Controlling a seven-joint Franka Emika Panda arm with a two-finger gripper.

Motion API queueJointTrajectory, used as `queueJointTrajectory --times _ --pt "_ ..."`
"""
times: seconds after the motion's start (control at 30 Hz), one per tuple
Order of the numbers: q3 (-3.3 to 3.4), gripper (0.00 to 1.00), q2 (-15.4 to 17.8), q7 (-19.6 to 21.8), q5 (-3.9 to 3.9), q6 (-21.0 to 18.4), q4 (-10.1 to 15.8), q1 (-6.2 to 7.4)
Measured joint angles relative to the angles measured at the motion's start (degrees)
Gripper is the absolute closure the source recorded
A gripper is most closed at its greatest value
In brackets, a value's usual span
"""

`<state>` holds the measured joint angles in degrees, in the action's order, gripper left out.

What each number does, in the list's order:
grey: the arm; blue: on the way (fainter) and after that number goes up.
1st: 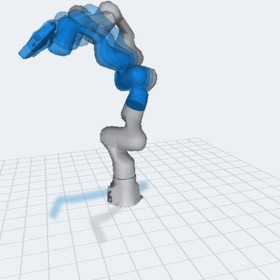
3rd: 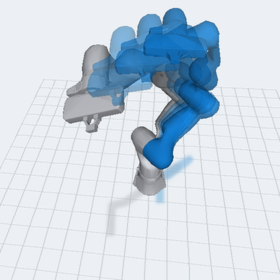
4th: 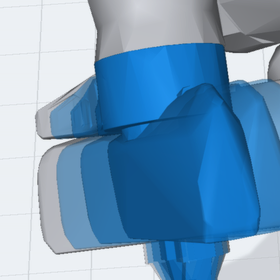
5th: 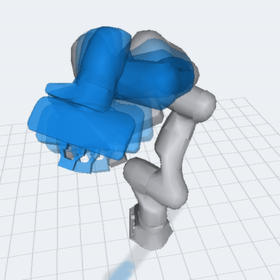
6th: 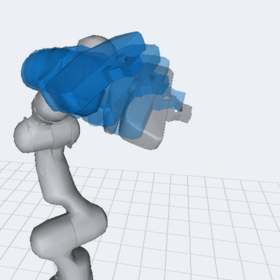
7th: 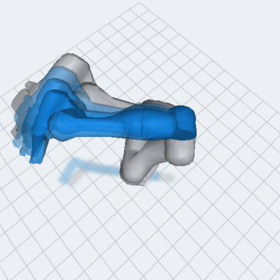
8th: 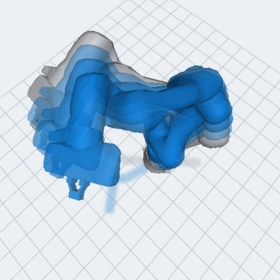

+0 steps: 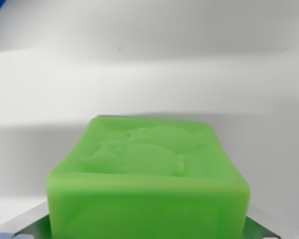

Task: Stack cube

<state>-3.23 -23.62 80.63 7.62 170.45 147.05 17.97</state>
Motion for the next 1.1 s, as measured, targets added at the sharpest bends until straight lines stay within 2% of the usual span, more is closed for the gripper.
queueJointTrajectory --times 0.27,0.63,0.9,1.1 --pt "-0.44 1.0 1.7 -0.1 -0.13 -1.2 0.4 -0.38" --pt "-1.65 1.0 5.2 -0.5 -0.63 -3.8 1.3 -1.47" --pt "-2.68 1.0 8.5 -1.3 -1.73 -6.3 2.0 -2.23" --pt "-3.37 1.0 11.5 -2.2 -2.9 -8.7 2.5 -2.7"
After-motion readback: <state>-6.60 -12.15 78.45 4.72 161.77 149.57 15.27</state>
